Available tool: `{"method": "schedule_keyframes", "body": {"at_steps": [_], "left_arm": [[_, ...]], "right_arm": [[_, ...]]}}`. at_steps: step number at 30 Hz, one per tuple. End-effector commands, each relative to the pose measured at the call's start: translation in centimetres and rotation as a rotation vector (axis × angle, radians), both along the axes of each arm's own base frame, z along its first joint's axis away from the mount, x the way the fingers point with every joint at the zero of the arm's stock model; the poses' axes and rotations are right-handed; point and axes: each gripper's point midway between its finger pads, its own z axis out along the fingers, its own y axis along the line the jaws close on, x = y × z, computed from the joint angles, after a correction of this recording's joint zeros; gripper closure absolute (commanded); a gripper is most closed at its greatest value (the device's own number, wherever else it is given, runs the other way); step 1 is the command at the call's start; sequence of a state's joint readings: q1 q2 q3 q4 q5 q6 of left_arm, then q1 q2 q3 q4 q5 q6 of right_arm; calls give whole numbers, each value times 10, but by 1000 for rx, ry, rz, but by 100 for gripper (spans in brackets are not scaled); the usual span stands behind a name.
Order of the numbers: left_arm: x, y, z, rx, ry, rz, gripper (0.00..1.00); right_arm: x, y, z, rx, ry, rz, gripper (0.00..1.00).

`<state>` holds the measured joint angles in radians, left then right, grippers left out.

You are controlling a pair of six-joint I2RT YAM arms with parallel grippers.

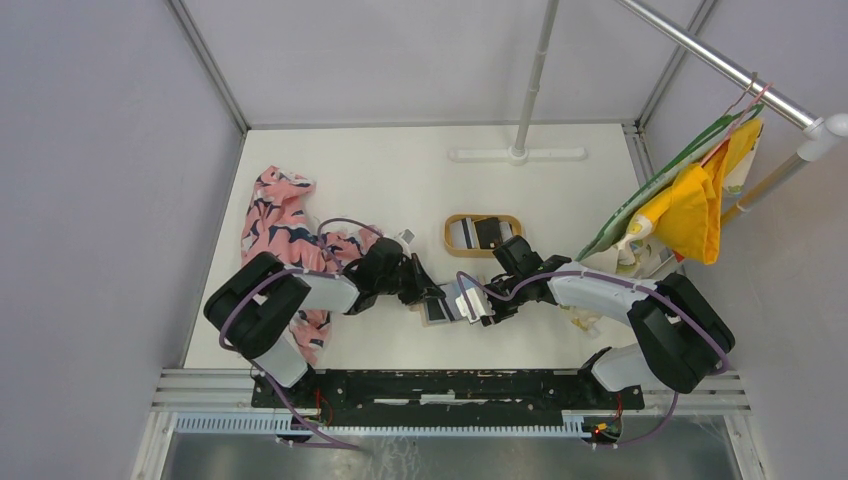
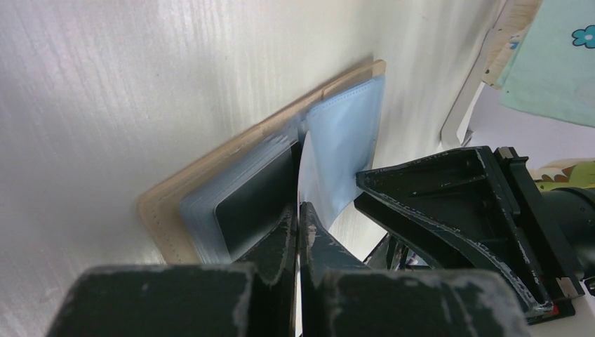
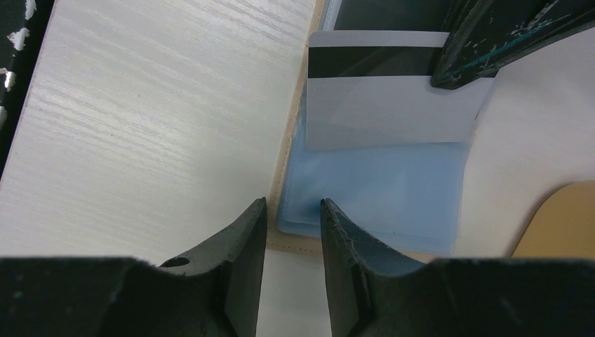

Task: Put the credit cards into the card holder
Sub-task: Insert the credit card into the card holder.

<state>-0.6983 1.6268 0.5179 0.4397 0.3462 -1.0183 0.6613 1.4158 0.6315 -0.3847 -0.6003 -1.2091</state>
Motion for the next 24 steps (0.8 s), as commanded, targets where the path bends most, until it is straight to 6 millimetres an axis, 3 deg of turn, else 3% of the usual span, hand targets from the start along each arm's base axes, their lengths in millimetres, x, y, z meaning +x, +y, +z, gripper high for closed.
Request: {"method": "schedule_keyframes", "body": {"at_steps": [1,18,24], "left_arm": [[-9,17,-19,123,38,0,98],[1,-9,-17,71,15,-78,96],[-1,-9,-23,87,23,-92,94]], "right_arm": [[4,1,7,-4,-17,-9,60],[3,5,11,16,-9,-7,57],[-7,21,35,122,34,28,52]]}}
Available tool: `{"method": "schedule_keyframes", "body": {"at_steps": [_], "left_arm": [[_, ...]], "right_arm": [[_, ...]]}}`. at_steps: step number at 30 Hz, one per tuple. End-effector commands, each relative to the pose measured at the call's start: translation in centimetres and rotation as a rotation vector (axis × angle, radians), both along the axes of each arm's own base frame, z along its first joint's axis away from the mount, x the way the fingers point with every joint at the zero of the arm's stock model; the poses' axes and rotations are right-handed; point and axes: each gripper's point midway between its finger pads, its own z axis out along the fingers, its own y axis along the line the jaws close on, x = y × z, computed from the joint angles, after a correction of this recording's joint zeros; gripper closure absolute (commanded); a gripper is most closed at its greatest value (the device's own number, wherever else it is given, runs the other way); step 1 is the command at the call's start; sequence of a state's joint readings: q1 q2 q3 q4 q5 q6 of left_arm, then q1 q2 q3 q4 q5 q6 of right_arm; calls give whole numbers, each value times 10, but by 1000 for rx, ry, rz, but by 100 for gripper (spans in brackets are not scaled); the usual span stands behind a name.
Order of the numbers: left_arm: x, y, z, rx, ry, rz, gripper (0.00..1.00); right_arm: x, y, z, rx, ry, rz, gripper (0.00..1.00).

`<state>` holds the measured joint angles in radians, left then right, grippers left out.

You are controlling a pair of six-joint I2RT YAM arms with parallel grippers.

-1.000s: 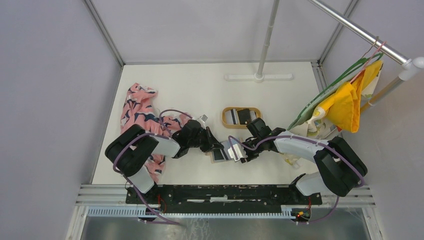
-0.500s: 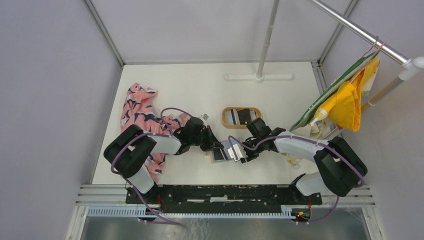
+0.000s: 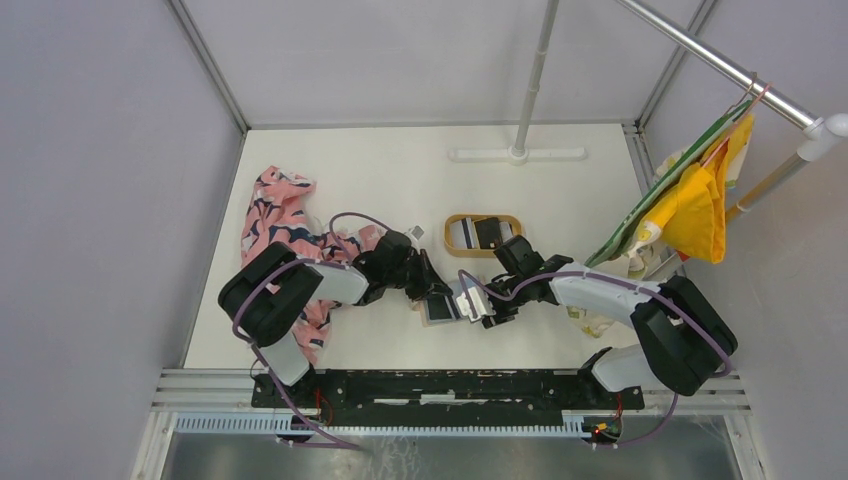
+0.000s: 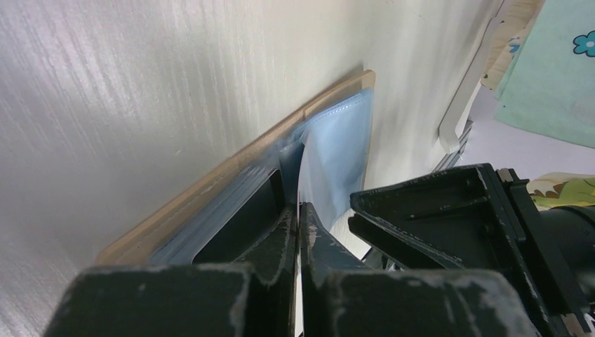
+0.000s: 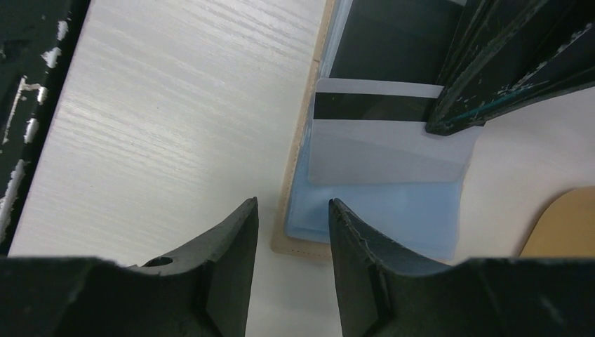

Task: Put the credit cards into the card holder
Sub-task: Insert the credit card into the card holder.

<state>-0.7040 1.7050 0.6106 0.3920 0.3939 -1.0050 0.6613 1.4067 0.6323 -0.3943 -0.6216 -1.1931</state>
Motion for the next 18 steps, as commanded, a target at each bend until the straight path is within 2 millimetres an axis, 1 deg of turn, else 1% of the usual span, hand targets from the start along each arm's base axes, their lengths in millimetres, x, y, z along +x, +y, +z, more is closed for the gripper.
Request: {"method": "schedule_keyframes", "body": {"at_steps": [1,3,4,5,7,10,14,16,18], "left_arm": [[-6,8,-23,90,-10,-44,91],[-7,10,-26,102,-6,-43,85],[-7,10,-27,106,-4,-44,84],[-7,11,-28,110,-3,-42,82],[-7,11,-30,113,1,-42,82],[-8,11,-31,114,4,-46,82],[-8,11,-30,116,4,-47,81],[-8,11,-30,115,4,-49,81],[-8,10,-29,115,3,-53,79]], "right_arm": [[-6,23,38,135,16,44,52],[-11,31,51,192,36,68,52],[-13,34,56,212,38,79,53],[-16,38,61,230,39,90,55],[-16,47,69,258,17,103,61],[-15,65,75,259,-32,100,74],[2,92,79,199,-127,29,87],[15,102,79,158,-170,-33,91],[25,110,76,122,-200,-72,92]]}}
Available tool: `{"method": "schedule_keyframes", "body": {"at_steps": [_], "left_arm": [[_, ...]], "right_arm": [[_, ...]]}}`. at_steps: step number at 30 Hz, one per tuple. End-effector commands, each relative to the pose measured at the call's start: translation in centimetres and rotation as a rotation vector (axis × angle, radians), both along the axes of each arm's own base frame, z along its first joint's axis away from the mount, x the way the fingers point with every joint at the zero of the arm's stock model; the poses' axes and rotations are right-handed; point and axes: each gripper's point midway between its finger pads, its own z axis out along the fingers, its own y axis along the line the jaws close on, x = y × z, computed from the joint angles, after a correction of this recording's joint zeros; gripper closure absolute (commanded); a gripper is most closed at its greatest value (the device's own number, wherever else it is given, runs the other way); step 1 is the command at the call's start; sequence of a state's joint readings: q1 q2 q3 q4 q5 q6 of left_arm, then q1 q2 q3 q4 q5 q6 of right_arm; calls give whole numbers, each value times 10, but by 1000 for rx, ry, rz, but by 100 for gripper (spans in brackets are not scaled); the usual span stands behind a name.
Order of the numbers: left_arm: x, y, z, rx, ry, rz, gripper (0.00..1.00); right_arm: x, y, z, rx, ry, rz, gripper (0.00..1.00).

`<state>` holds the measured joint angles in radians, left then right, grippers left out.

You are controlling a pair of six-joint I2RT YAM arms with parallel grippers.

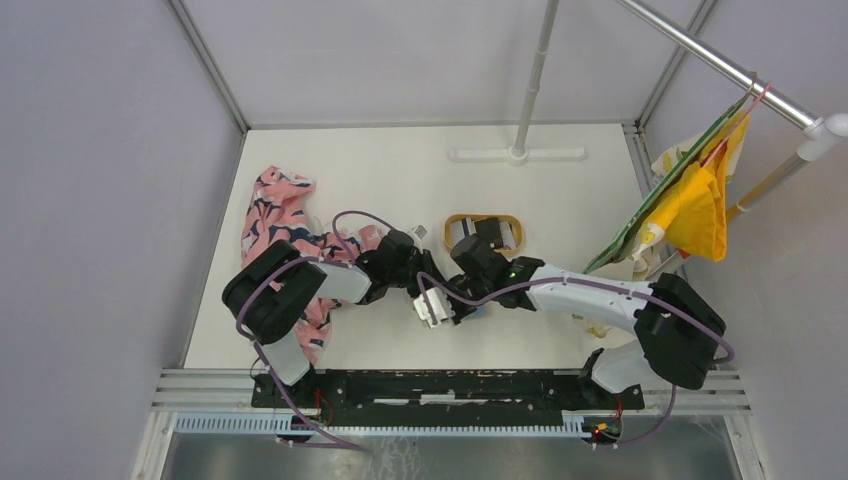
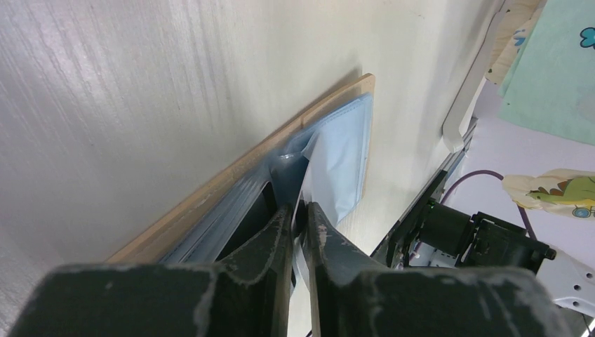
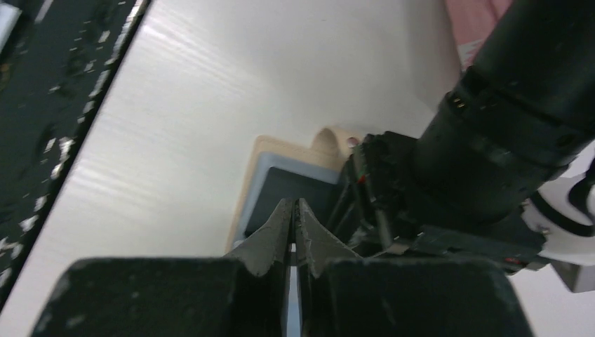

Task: Put the credit cards into the card holder
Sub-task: Insert the credit card into the card holder.

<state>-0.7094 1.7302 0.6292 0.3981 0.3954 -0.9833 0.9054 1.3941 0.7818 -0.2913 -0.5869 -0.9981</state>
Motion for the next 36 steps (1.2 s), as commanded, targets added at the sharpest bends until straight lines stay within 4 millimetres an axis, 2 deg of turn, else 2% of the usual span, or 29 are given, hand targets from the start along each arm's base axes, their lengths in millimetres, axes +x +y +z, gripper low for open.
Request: {"method": "schedule_keyframes", "body": {"at_steps": [1,9,17,26,36], "left_arm": [[-11,15,-27,110,18,-35,78],[-11,15,-22,104,6,-39,74],[-12,15,-23,104,7,-43,74],[-13,16,-22,110,5,-49,73],[-14,21,-19,129,-5,-49,67]], "right_arm": [[46,27,13,-29,-125,-189,92],[52,24,-15,-154,-203,-217,92],[50,9,-33,-256,-235,-189,92],[50,-19,-44,-343,-295,-178,91],[56,-36,-45,-365,-308,-214,91]]}}
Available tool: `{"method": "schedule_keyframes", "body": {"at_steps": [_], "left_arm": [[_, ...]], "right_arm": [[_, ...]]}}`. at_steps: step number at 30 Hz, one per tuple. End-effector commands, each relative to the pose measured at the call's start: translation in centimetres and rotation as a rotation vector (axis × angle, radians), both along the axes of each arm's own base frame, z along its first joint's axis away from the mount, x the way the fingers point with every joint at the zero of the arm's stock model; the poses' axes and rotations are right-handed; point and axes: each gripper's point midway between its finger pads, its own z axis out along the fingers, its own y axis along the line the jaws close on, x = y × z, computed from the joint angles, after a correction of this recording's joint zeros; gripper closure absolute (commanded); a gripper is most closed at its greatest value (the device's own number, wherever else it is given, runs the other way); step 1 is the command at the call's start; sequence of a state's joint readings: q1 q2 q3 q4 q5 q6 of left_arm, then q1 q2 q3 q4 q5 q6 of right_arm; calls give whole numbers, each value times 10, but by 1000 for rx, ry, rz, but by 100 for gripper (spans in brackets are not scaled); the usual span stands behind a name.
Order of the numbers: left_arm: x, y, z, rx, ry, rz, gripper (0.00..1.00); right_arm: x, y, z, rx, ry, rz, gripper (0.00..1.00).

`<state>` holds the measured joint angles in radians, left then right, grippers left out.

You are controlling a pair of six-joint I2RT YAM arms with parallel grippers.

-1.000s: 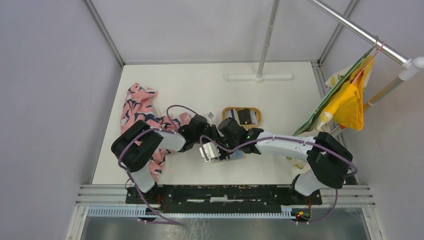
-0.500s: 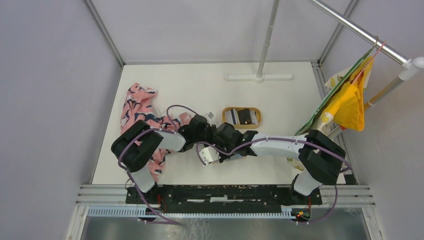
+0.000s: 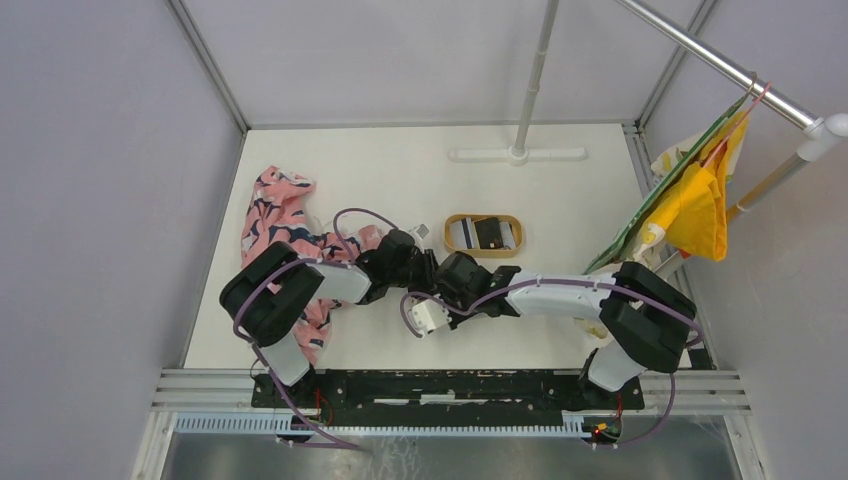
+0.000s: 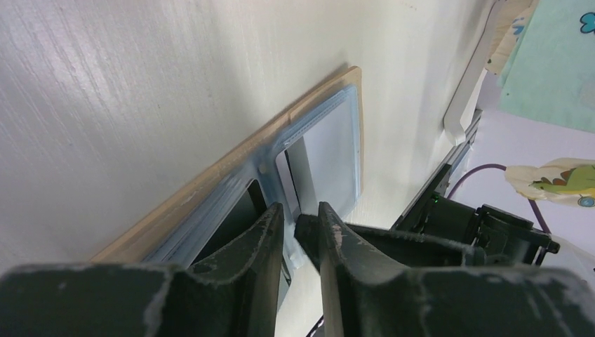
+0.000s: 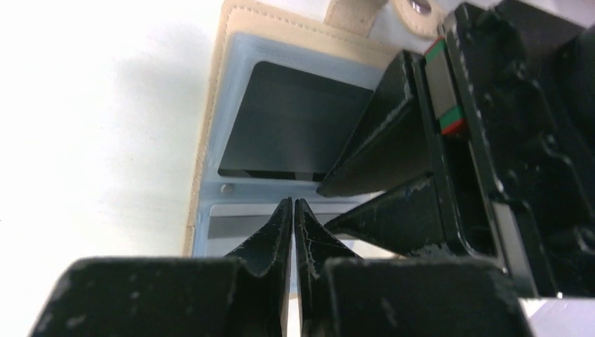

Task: Put the credit cards into the card holder
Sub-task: Insert the credit card into the card holder.

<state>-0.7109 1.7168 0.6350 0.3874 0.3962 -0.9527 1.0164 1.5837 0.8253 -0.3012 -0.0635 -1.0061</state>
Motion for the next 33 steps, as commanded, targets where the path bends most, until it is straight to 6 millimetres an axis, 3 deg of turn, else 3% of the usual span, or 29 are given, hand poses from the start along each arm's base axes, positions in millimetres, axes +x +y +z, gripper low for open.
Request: {"method": "schedule_keyframes", "body": {"at_steps": [1,4,7,11,14,18,20,27,30,33], "left_arm": [[-14,22,-21,126,20,-26,65],[-13,21,-17,122,9,-25,64],[-11,20,-8,111,-11,-27,61],[-8,18,10,87,-72,-39,54],[-5,20,23,79,-127,-42,51],[1,24,43,70,-225,-31,51],[6,27,61,56,-295,-15,52],[21,50,112,52,-513,98,52],[23,61,122,58,-558,142,50],[21,65,119,74,-559,143,48]], "right_arm": [[10,-10,13,14,-39,-35,91],[6,-11,18,55,8,-31,90],[-12,-4,31,158,127,24,88],[-30,-4,53,326,283,54,77],[-28,-12,66,462,368,-14,67],[-18,-23,84,673,462,-163,45],[-16,-27,88,744,520,-228,39],[-1,-33,78,843,699,-468,33],[7,-35,70,863,750,-611,30],[11,-35,63,853,829,-723,30]]}}
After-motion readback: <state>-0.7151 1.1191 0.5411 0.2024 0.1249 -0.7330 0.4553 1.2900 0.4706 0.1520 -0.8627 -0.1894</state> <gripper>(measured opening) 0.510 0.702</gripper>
